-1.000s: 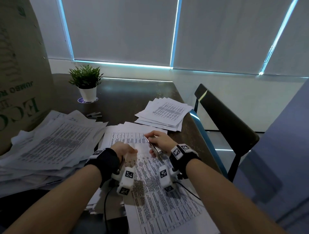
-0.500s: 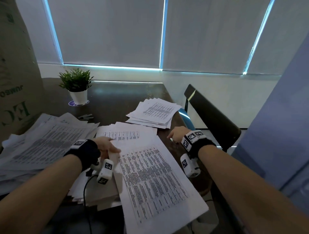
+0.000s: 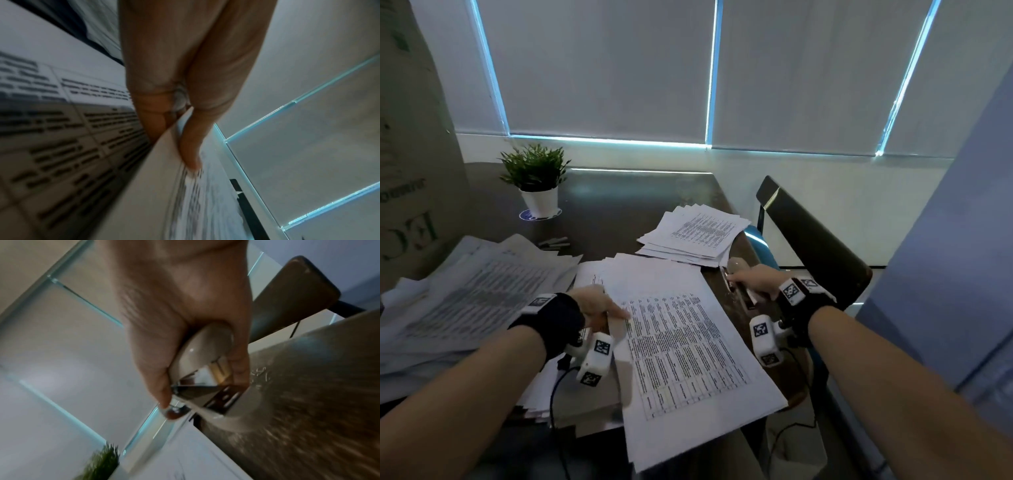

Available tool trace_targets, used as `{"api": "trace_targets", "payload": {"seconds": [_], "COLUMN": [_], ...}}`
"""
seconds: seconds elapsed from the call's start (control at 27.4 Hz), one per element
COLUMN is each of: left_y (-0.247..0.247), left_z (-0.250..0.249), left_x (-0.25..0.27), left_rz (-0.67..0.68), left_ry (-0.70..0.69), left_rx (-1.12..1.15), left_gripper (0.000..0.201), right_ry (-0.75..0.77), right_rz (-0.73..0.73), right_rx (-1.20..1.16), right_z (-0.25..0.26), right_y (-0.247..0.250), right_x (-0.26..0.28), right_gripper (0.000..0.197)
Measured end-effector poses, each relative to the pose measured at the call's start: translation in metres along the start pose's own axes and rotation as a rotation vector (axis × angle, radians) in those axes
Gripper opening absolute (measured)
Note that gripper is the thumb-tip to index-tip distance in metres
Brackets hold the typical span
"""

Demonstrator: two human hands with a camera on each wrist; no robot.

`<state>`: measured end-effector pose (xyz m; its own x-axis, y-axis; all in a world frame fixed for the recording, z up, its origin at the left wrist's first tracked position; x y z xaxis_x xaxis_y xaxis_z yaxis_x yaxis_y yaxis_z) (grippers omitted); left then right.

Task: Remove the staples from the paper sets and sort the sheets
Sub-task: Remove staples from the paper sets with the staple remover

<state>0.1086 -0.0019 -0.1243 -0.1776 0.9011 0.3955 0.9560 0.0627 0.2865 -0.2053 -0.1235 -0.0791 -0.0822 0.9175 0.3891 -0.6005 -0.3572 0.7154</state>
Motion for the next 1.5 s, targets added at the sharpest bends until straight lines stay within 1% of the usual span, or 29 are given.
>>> {"api": "trace_targets", "payload": {"seconds": [0.04, 0.07, 0.11, 0.18, 0.22, 0.26, 0.33, 0.37, 0.4, 0.44, 0.48, 0.51, 0.58, 0.69, 0.8, 0.84, 0.88, 0.91, 0.95, 0.99, 1.02, 1.1, 1.17, 1.21, 1.28, 1.32, 1.35, 1.43, 1.5], "left_y": [0.008, 0.014, 0.017, 0.02, 0.022, 0.03, 0.039, 0.041, 0.038, 0.032, 0.02, 0.009, 0.0, 0.006, 0.031, 0.042, 0.05, 0.058, 0.061, 0.059, 0.054, 0.037, 0.026, 0.022, 0.013, 0.009, 0.008, 0.01, 0.015], "left_z": [0.006, 0.008, 0.004, -0.014, -0.025, -0.032, -0.043, -0.046, -0.049, -0.049, -0.048, -0.046, -0.037, -0.026, -0.024, -0.02, -0.015, -0.006, -0.002, -0.004, -0.012, -0.036, -0.044, -0.045, -0.04, -0.035, -0.027, -0.017, -0.012], "left_x": [-0.013, -0.022, -0.023, -0.017, -0.009, -0.009, -0.011, -0.012, -0.011, -0.011, -0.01, -0.008, -0.008, -0.015, -0.029, -0.037, -0.045, -0.064, -0.077, -0.085, -0.084, -0.066, -0.066, -0.071, -0.079, -0.082, -0.087, -0.089, -0.085], "left_rz": [-0.063, -0.115, -0.145, -0.254, -0.304, -0.36, -0.399, -0.406, -0.389, -0.33, -0.219, -0.103, -0.042, -0.227, -0.502, -0.575, -0.624, -0.636, -0.619, -0.588, -0.567, -0.561, -0.554, -0.519, -0.363, -0.284, -0.236, -0.251, -0.319], "left_ry": [-0.049, -0.113, -0.159, -0.26, -0.309, -0.353, -0.449, -0.458, -0.442, -0.388, -0.338, -0.298, -0.244, -0.233, -0.363, -0.375, -0.362, -0.344, -0.334, -0.347, -0.375, -0.418, -0.362, -0.309, -0.168, -0.105, -0.043, 0.04, 0.102], "left_rx": [-0.038, -0.035, -0.018, 0.101, 0.171, 0.237, 0.403, 0.443, 0.445, 0.411, 0.377, 0.333, 0.213, 0.12, -0.015, 0.016, 0.029, 0.036, 0.034, 0.036, 0.019, -0.048, -0.225, -0.385, -0.726, -0.844, -0.886, -0.886, -0.878], "left_gripper": [0.082, 0.09, 0.087, 0.047, 0.032, 0.03, 0.052, 0.058, 0.053, 0.041, 0.027, 0.017, 0.021, 0.018, 0.015, 0.011, 0.007, 0.011, 0.016, 0.015, 0.011, 0.016, 0.027, 0.034, 0.055, 0.069, 0.083, 0.112, 0.131], "right_ry": [0.037, 0.076, 0.114, 0.165, 0.162, 0.16, 0.191, 0.224, 0.259, 0.282, 0.291, 0.303, 0.291, 0.226, 0.116, 0.097, 0.091, 0.095, 0.104, 0.123, 0.14, 0.158, 0.188, 0.221, 0.292, 0.319, 0.344, 0.36, 0.301], "right_rz": [0.041, 0.082, 0.118, 0.207, 0.276, 0.338, 0.404, 0.366, 0.277, 0.178, 0.107, 0.078, 0.096, 0.255, 0.501, 0.576, 0.63, 0.677, 0.71, 0.724, 0.704, 0.565, 0.364, 0.278, 0.121, 0.06, 0.016, -0.054, -0.076], "right_rx": [-0.048, -0.11, -0.165, -0.266, -0.312, -0.343, -0.376, -0.398, -0.444, -0.516, -0.609, -0.673, -0.627, -0.507, -0.423, -0.385, -0.369, -0.376, -0.406, -0.445, -0.471, -0.439, -0.376, -0.349, -0.318, -0.325, -0.339, -0.355, -0.42], "right_z": [0.002, 0.006, 0.011, 0.019, 0.021, 0.023, 0.03, 0.034, 0.038, 0.04, 0.041, 0.043, 0.044, 0.043, 0.032, 0.029, 0.025, 0.022, 0.023, 0.024, 0.027, 0.035, 0.045, 0.052, 0.067, 0.075, 0.083, 0.098, 0.106], "right_y": [-0.008, -0.016, -0.023, -0.033, -0.038, -0.04, -0.045, -0.045, -0.043, -0.039, -0.035, -0.032, -0.029, -0.033, -0.041, -0.045, -0.047, -0.05, -0.052, -0.053, -0.054, -0.051, -0.041, -0.034, -0.019, -0.013, -0.007, 0.0, 0.002], "right_x": [-0.003, -0.003, -0.004, -0.002, -0.001, 0.002, 0.007, 0.006, 0.002, -0.004, -0.01, -0.013, -0.019, -0.022, -0.018, -0.016, -0.016, -0.016, -0.018, -0.022, -0.028, -0.038, -0.047, -0.051, -0.061, -0.069, -0.078, -0.096, -0.118], "right_gripper": [0.046, 0.047, 0.048, 0.042, 0.04, 0.037, 0.026, 0.02, 0.018, 0.021, 0.025, 0.029, 0.037, 0.044, 0.043, 0.038, 0.037, 0.038, 0.041, 0.043, 0.044, 0.043, 0.034, 0.026, 0.022, 0.026, 0.03, 0.03, 0.026]}}
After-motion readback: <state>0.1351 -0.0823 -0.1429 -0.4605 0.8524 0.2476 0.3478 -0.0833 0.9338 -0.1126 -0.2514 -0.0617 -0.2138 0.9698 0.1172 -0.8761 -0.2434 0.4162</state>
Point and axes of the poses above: each hand's wrist, its own x-axis away from the middle knuckle, its own y-axis out of the back of the hand, z = x × y, the point moved 5 cm from there along -x, towards the middle knuckle, and after that the axes turned 7 degrees about -y, right-handed, at the moved point
